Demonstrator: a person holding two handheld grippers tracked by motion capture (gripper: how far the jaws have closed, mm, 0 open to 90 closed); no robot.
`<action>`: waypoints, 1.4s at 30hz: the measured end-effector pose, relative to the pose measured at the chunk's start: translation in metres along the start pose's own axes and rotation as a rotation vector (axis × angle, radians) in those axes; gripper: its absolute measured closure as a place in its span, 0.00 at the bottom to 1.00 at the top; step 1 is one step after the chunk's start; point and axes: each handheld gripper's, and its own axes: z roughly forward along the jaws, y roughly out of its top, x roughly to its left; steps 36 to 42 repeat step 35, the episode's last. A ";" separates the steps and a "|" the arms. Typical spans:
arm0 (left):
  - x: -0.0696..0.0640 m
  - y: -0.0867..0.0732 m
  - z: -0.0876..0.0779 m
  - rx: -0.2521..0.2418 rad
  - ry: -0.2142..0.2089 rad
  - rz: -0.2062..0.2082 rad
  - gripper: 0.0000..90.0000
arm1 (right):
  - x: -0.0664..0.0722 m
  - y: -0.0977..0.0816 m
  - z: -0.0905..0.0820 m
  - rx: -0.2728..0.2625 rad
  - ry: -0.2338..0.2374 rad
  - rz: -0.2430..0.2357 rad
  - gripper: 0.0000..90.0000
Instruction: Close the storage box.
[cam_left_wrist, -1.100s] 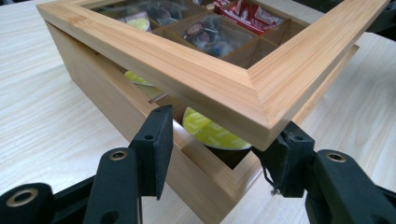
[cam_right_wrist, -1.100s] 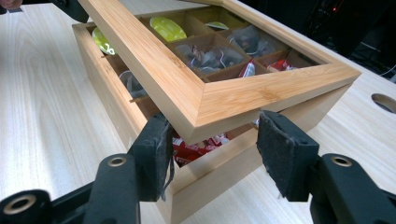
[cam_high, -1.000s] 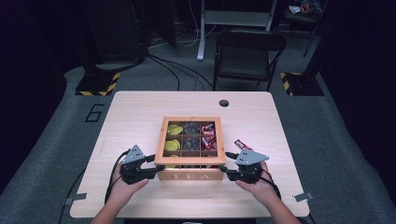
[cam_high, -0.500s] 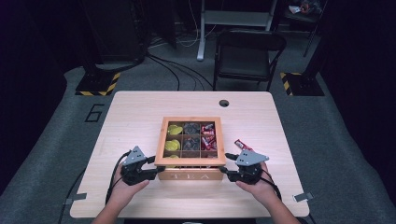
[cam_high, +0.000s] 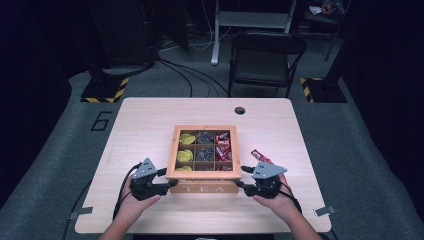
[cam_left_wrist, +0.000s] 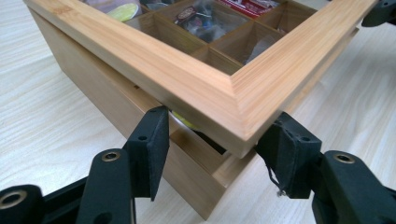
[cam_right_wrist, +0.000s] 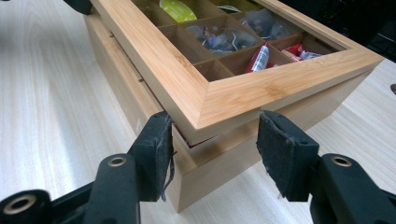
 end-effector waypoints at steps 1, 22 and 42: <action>-0.001 0.000 0.000 0.003 0.003 0.004 0.48 | 0.000 0.000 0.000 -0.001 -0.004 -0.003 0.50; 0.000 -0.005 -0.016 -0.017 -0.001 -0.033 0.43 | -0.004 0.002 -0.007 -0.045 0.041 0.039 0.49; 0.023 -0.009 -0.031 -0.046 0.072 -0.097 0.43 | -0.013 -0.002 -0.008 -0.059 0.018 0.110 0.48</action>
